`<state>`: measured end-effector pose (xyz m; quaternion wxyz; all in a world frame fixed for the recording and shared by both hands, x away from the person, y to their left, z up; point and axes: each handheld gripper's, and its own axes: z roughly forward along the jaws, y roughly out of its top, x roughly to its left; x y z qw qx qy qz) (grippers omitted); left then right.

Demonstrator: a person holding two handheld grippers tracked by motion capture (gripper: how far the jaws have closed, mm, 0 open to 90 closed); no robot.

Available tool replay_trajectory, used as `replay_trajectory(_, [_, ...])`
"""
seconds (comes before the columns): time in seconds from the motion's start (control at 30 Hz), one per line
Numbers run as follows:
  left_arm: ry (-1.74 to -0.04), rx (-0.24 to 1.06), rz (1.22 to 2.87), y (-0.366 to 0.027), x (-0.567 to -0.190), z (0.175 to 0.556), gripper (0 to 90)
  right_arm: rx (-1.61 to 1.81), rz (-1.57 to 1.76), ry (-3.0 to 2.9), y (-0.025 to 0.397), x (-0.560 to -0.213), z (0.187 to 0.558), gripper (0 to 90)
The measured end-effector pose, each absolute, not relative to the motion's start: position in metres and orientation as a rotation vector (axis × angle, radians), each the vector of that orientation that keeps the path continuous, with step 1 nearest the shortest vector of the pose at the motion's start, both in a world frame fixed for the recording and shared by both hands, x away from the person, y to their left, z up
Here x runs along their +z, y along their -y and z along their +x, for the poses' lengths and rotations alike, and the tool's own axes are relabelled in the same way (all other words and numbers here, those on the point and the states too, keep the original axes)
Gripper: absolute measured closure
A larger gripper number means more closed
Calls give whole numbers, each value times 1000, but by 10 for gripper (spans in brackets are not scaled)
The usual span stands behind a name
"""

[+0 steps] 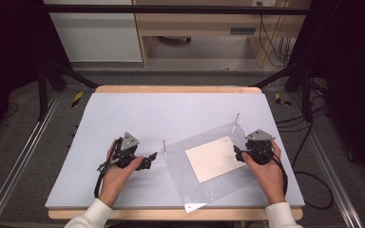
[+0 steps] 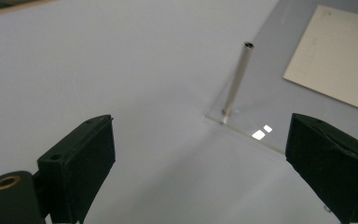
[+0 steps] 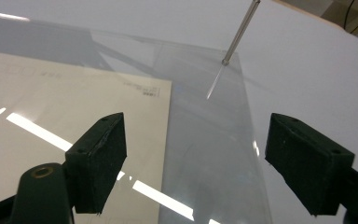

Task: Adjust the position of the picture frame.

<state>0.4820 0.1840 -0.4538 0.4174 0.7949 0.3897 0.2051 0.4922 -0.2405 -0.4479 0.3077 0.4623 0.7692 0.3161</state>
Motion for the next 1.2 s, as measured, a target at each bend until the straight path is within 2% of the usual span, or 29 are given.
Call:
replay_trajectory(0.2, [-958,526,2007,-171,-448,471,82,845,1234,-1998,242,-443,487,183])
replay_trajectory(0.23, [-953,523,2009,-168,-447,471,117,845,1253,-1996,240,-444,487,159])
replay_trajectory(0.3, [-959,472,2004,-163,-447,471,127,843,1273,-1992,239,-443,489,135])
replay_trajectory(0.43, [-954,466,2011,-158,-447,472,155,858,1289,-1991,239,-439,493,139])
replay_trajectory(0.57, [-965,485,1991,-151,-443,478,181,854,1300,-2030,241,-432,508,217])
replay_trajectory(0.67, [-966,509,1988,-146,-443,482,200,822,1271,-2063,244,-427,522,341])
replay_trajectory(0.87, [-941,570,2014,-135,-454,487,299,739,1243,-2115,249,-429,554,542])
replay_trajectory(0.9, [-946,590,2011,-133,-456,489,341,740,1248,-2108,248,-433,564,582])
replay_trajectory(1.2, [-1005,566,1966,-127,-462,499,427,839,1404,-2086,250,-449,602,635])
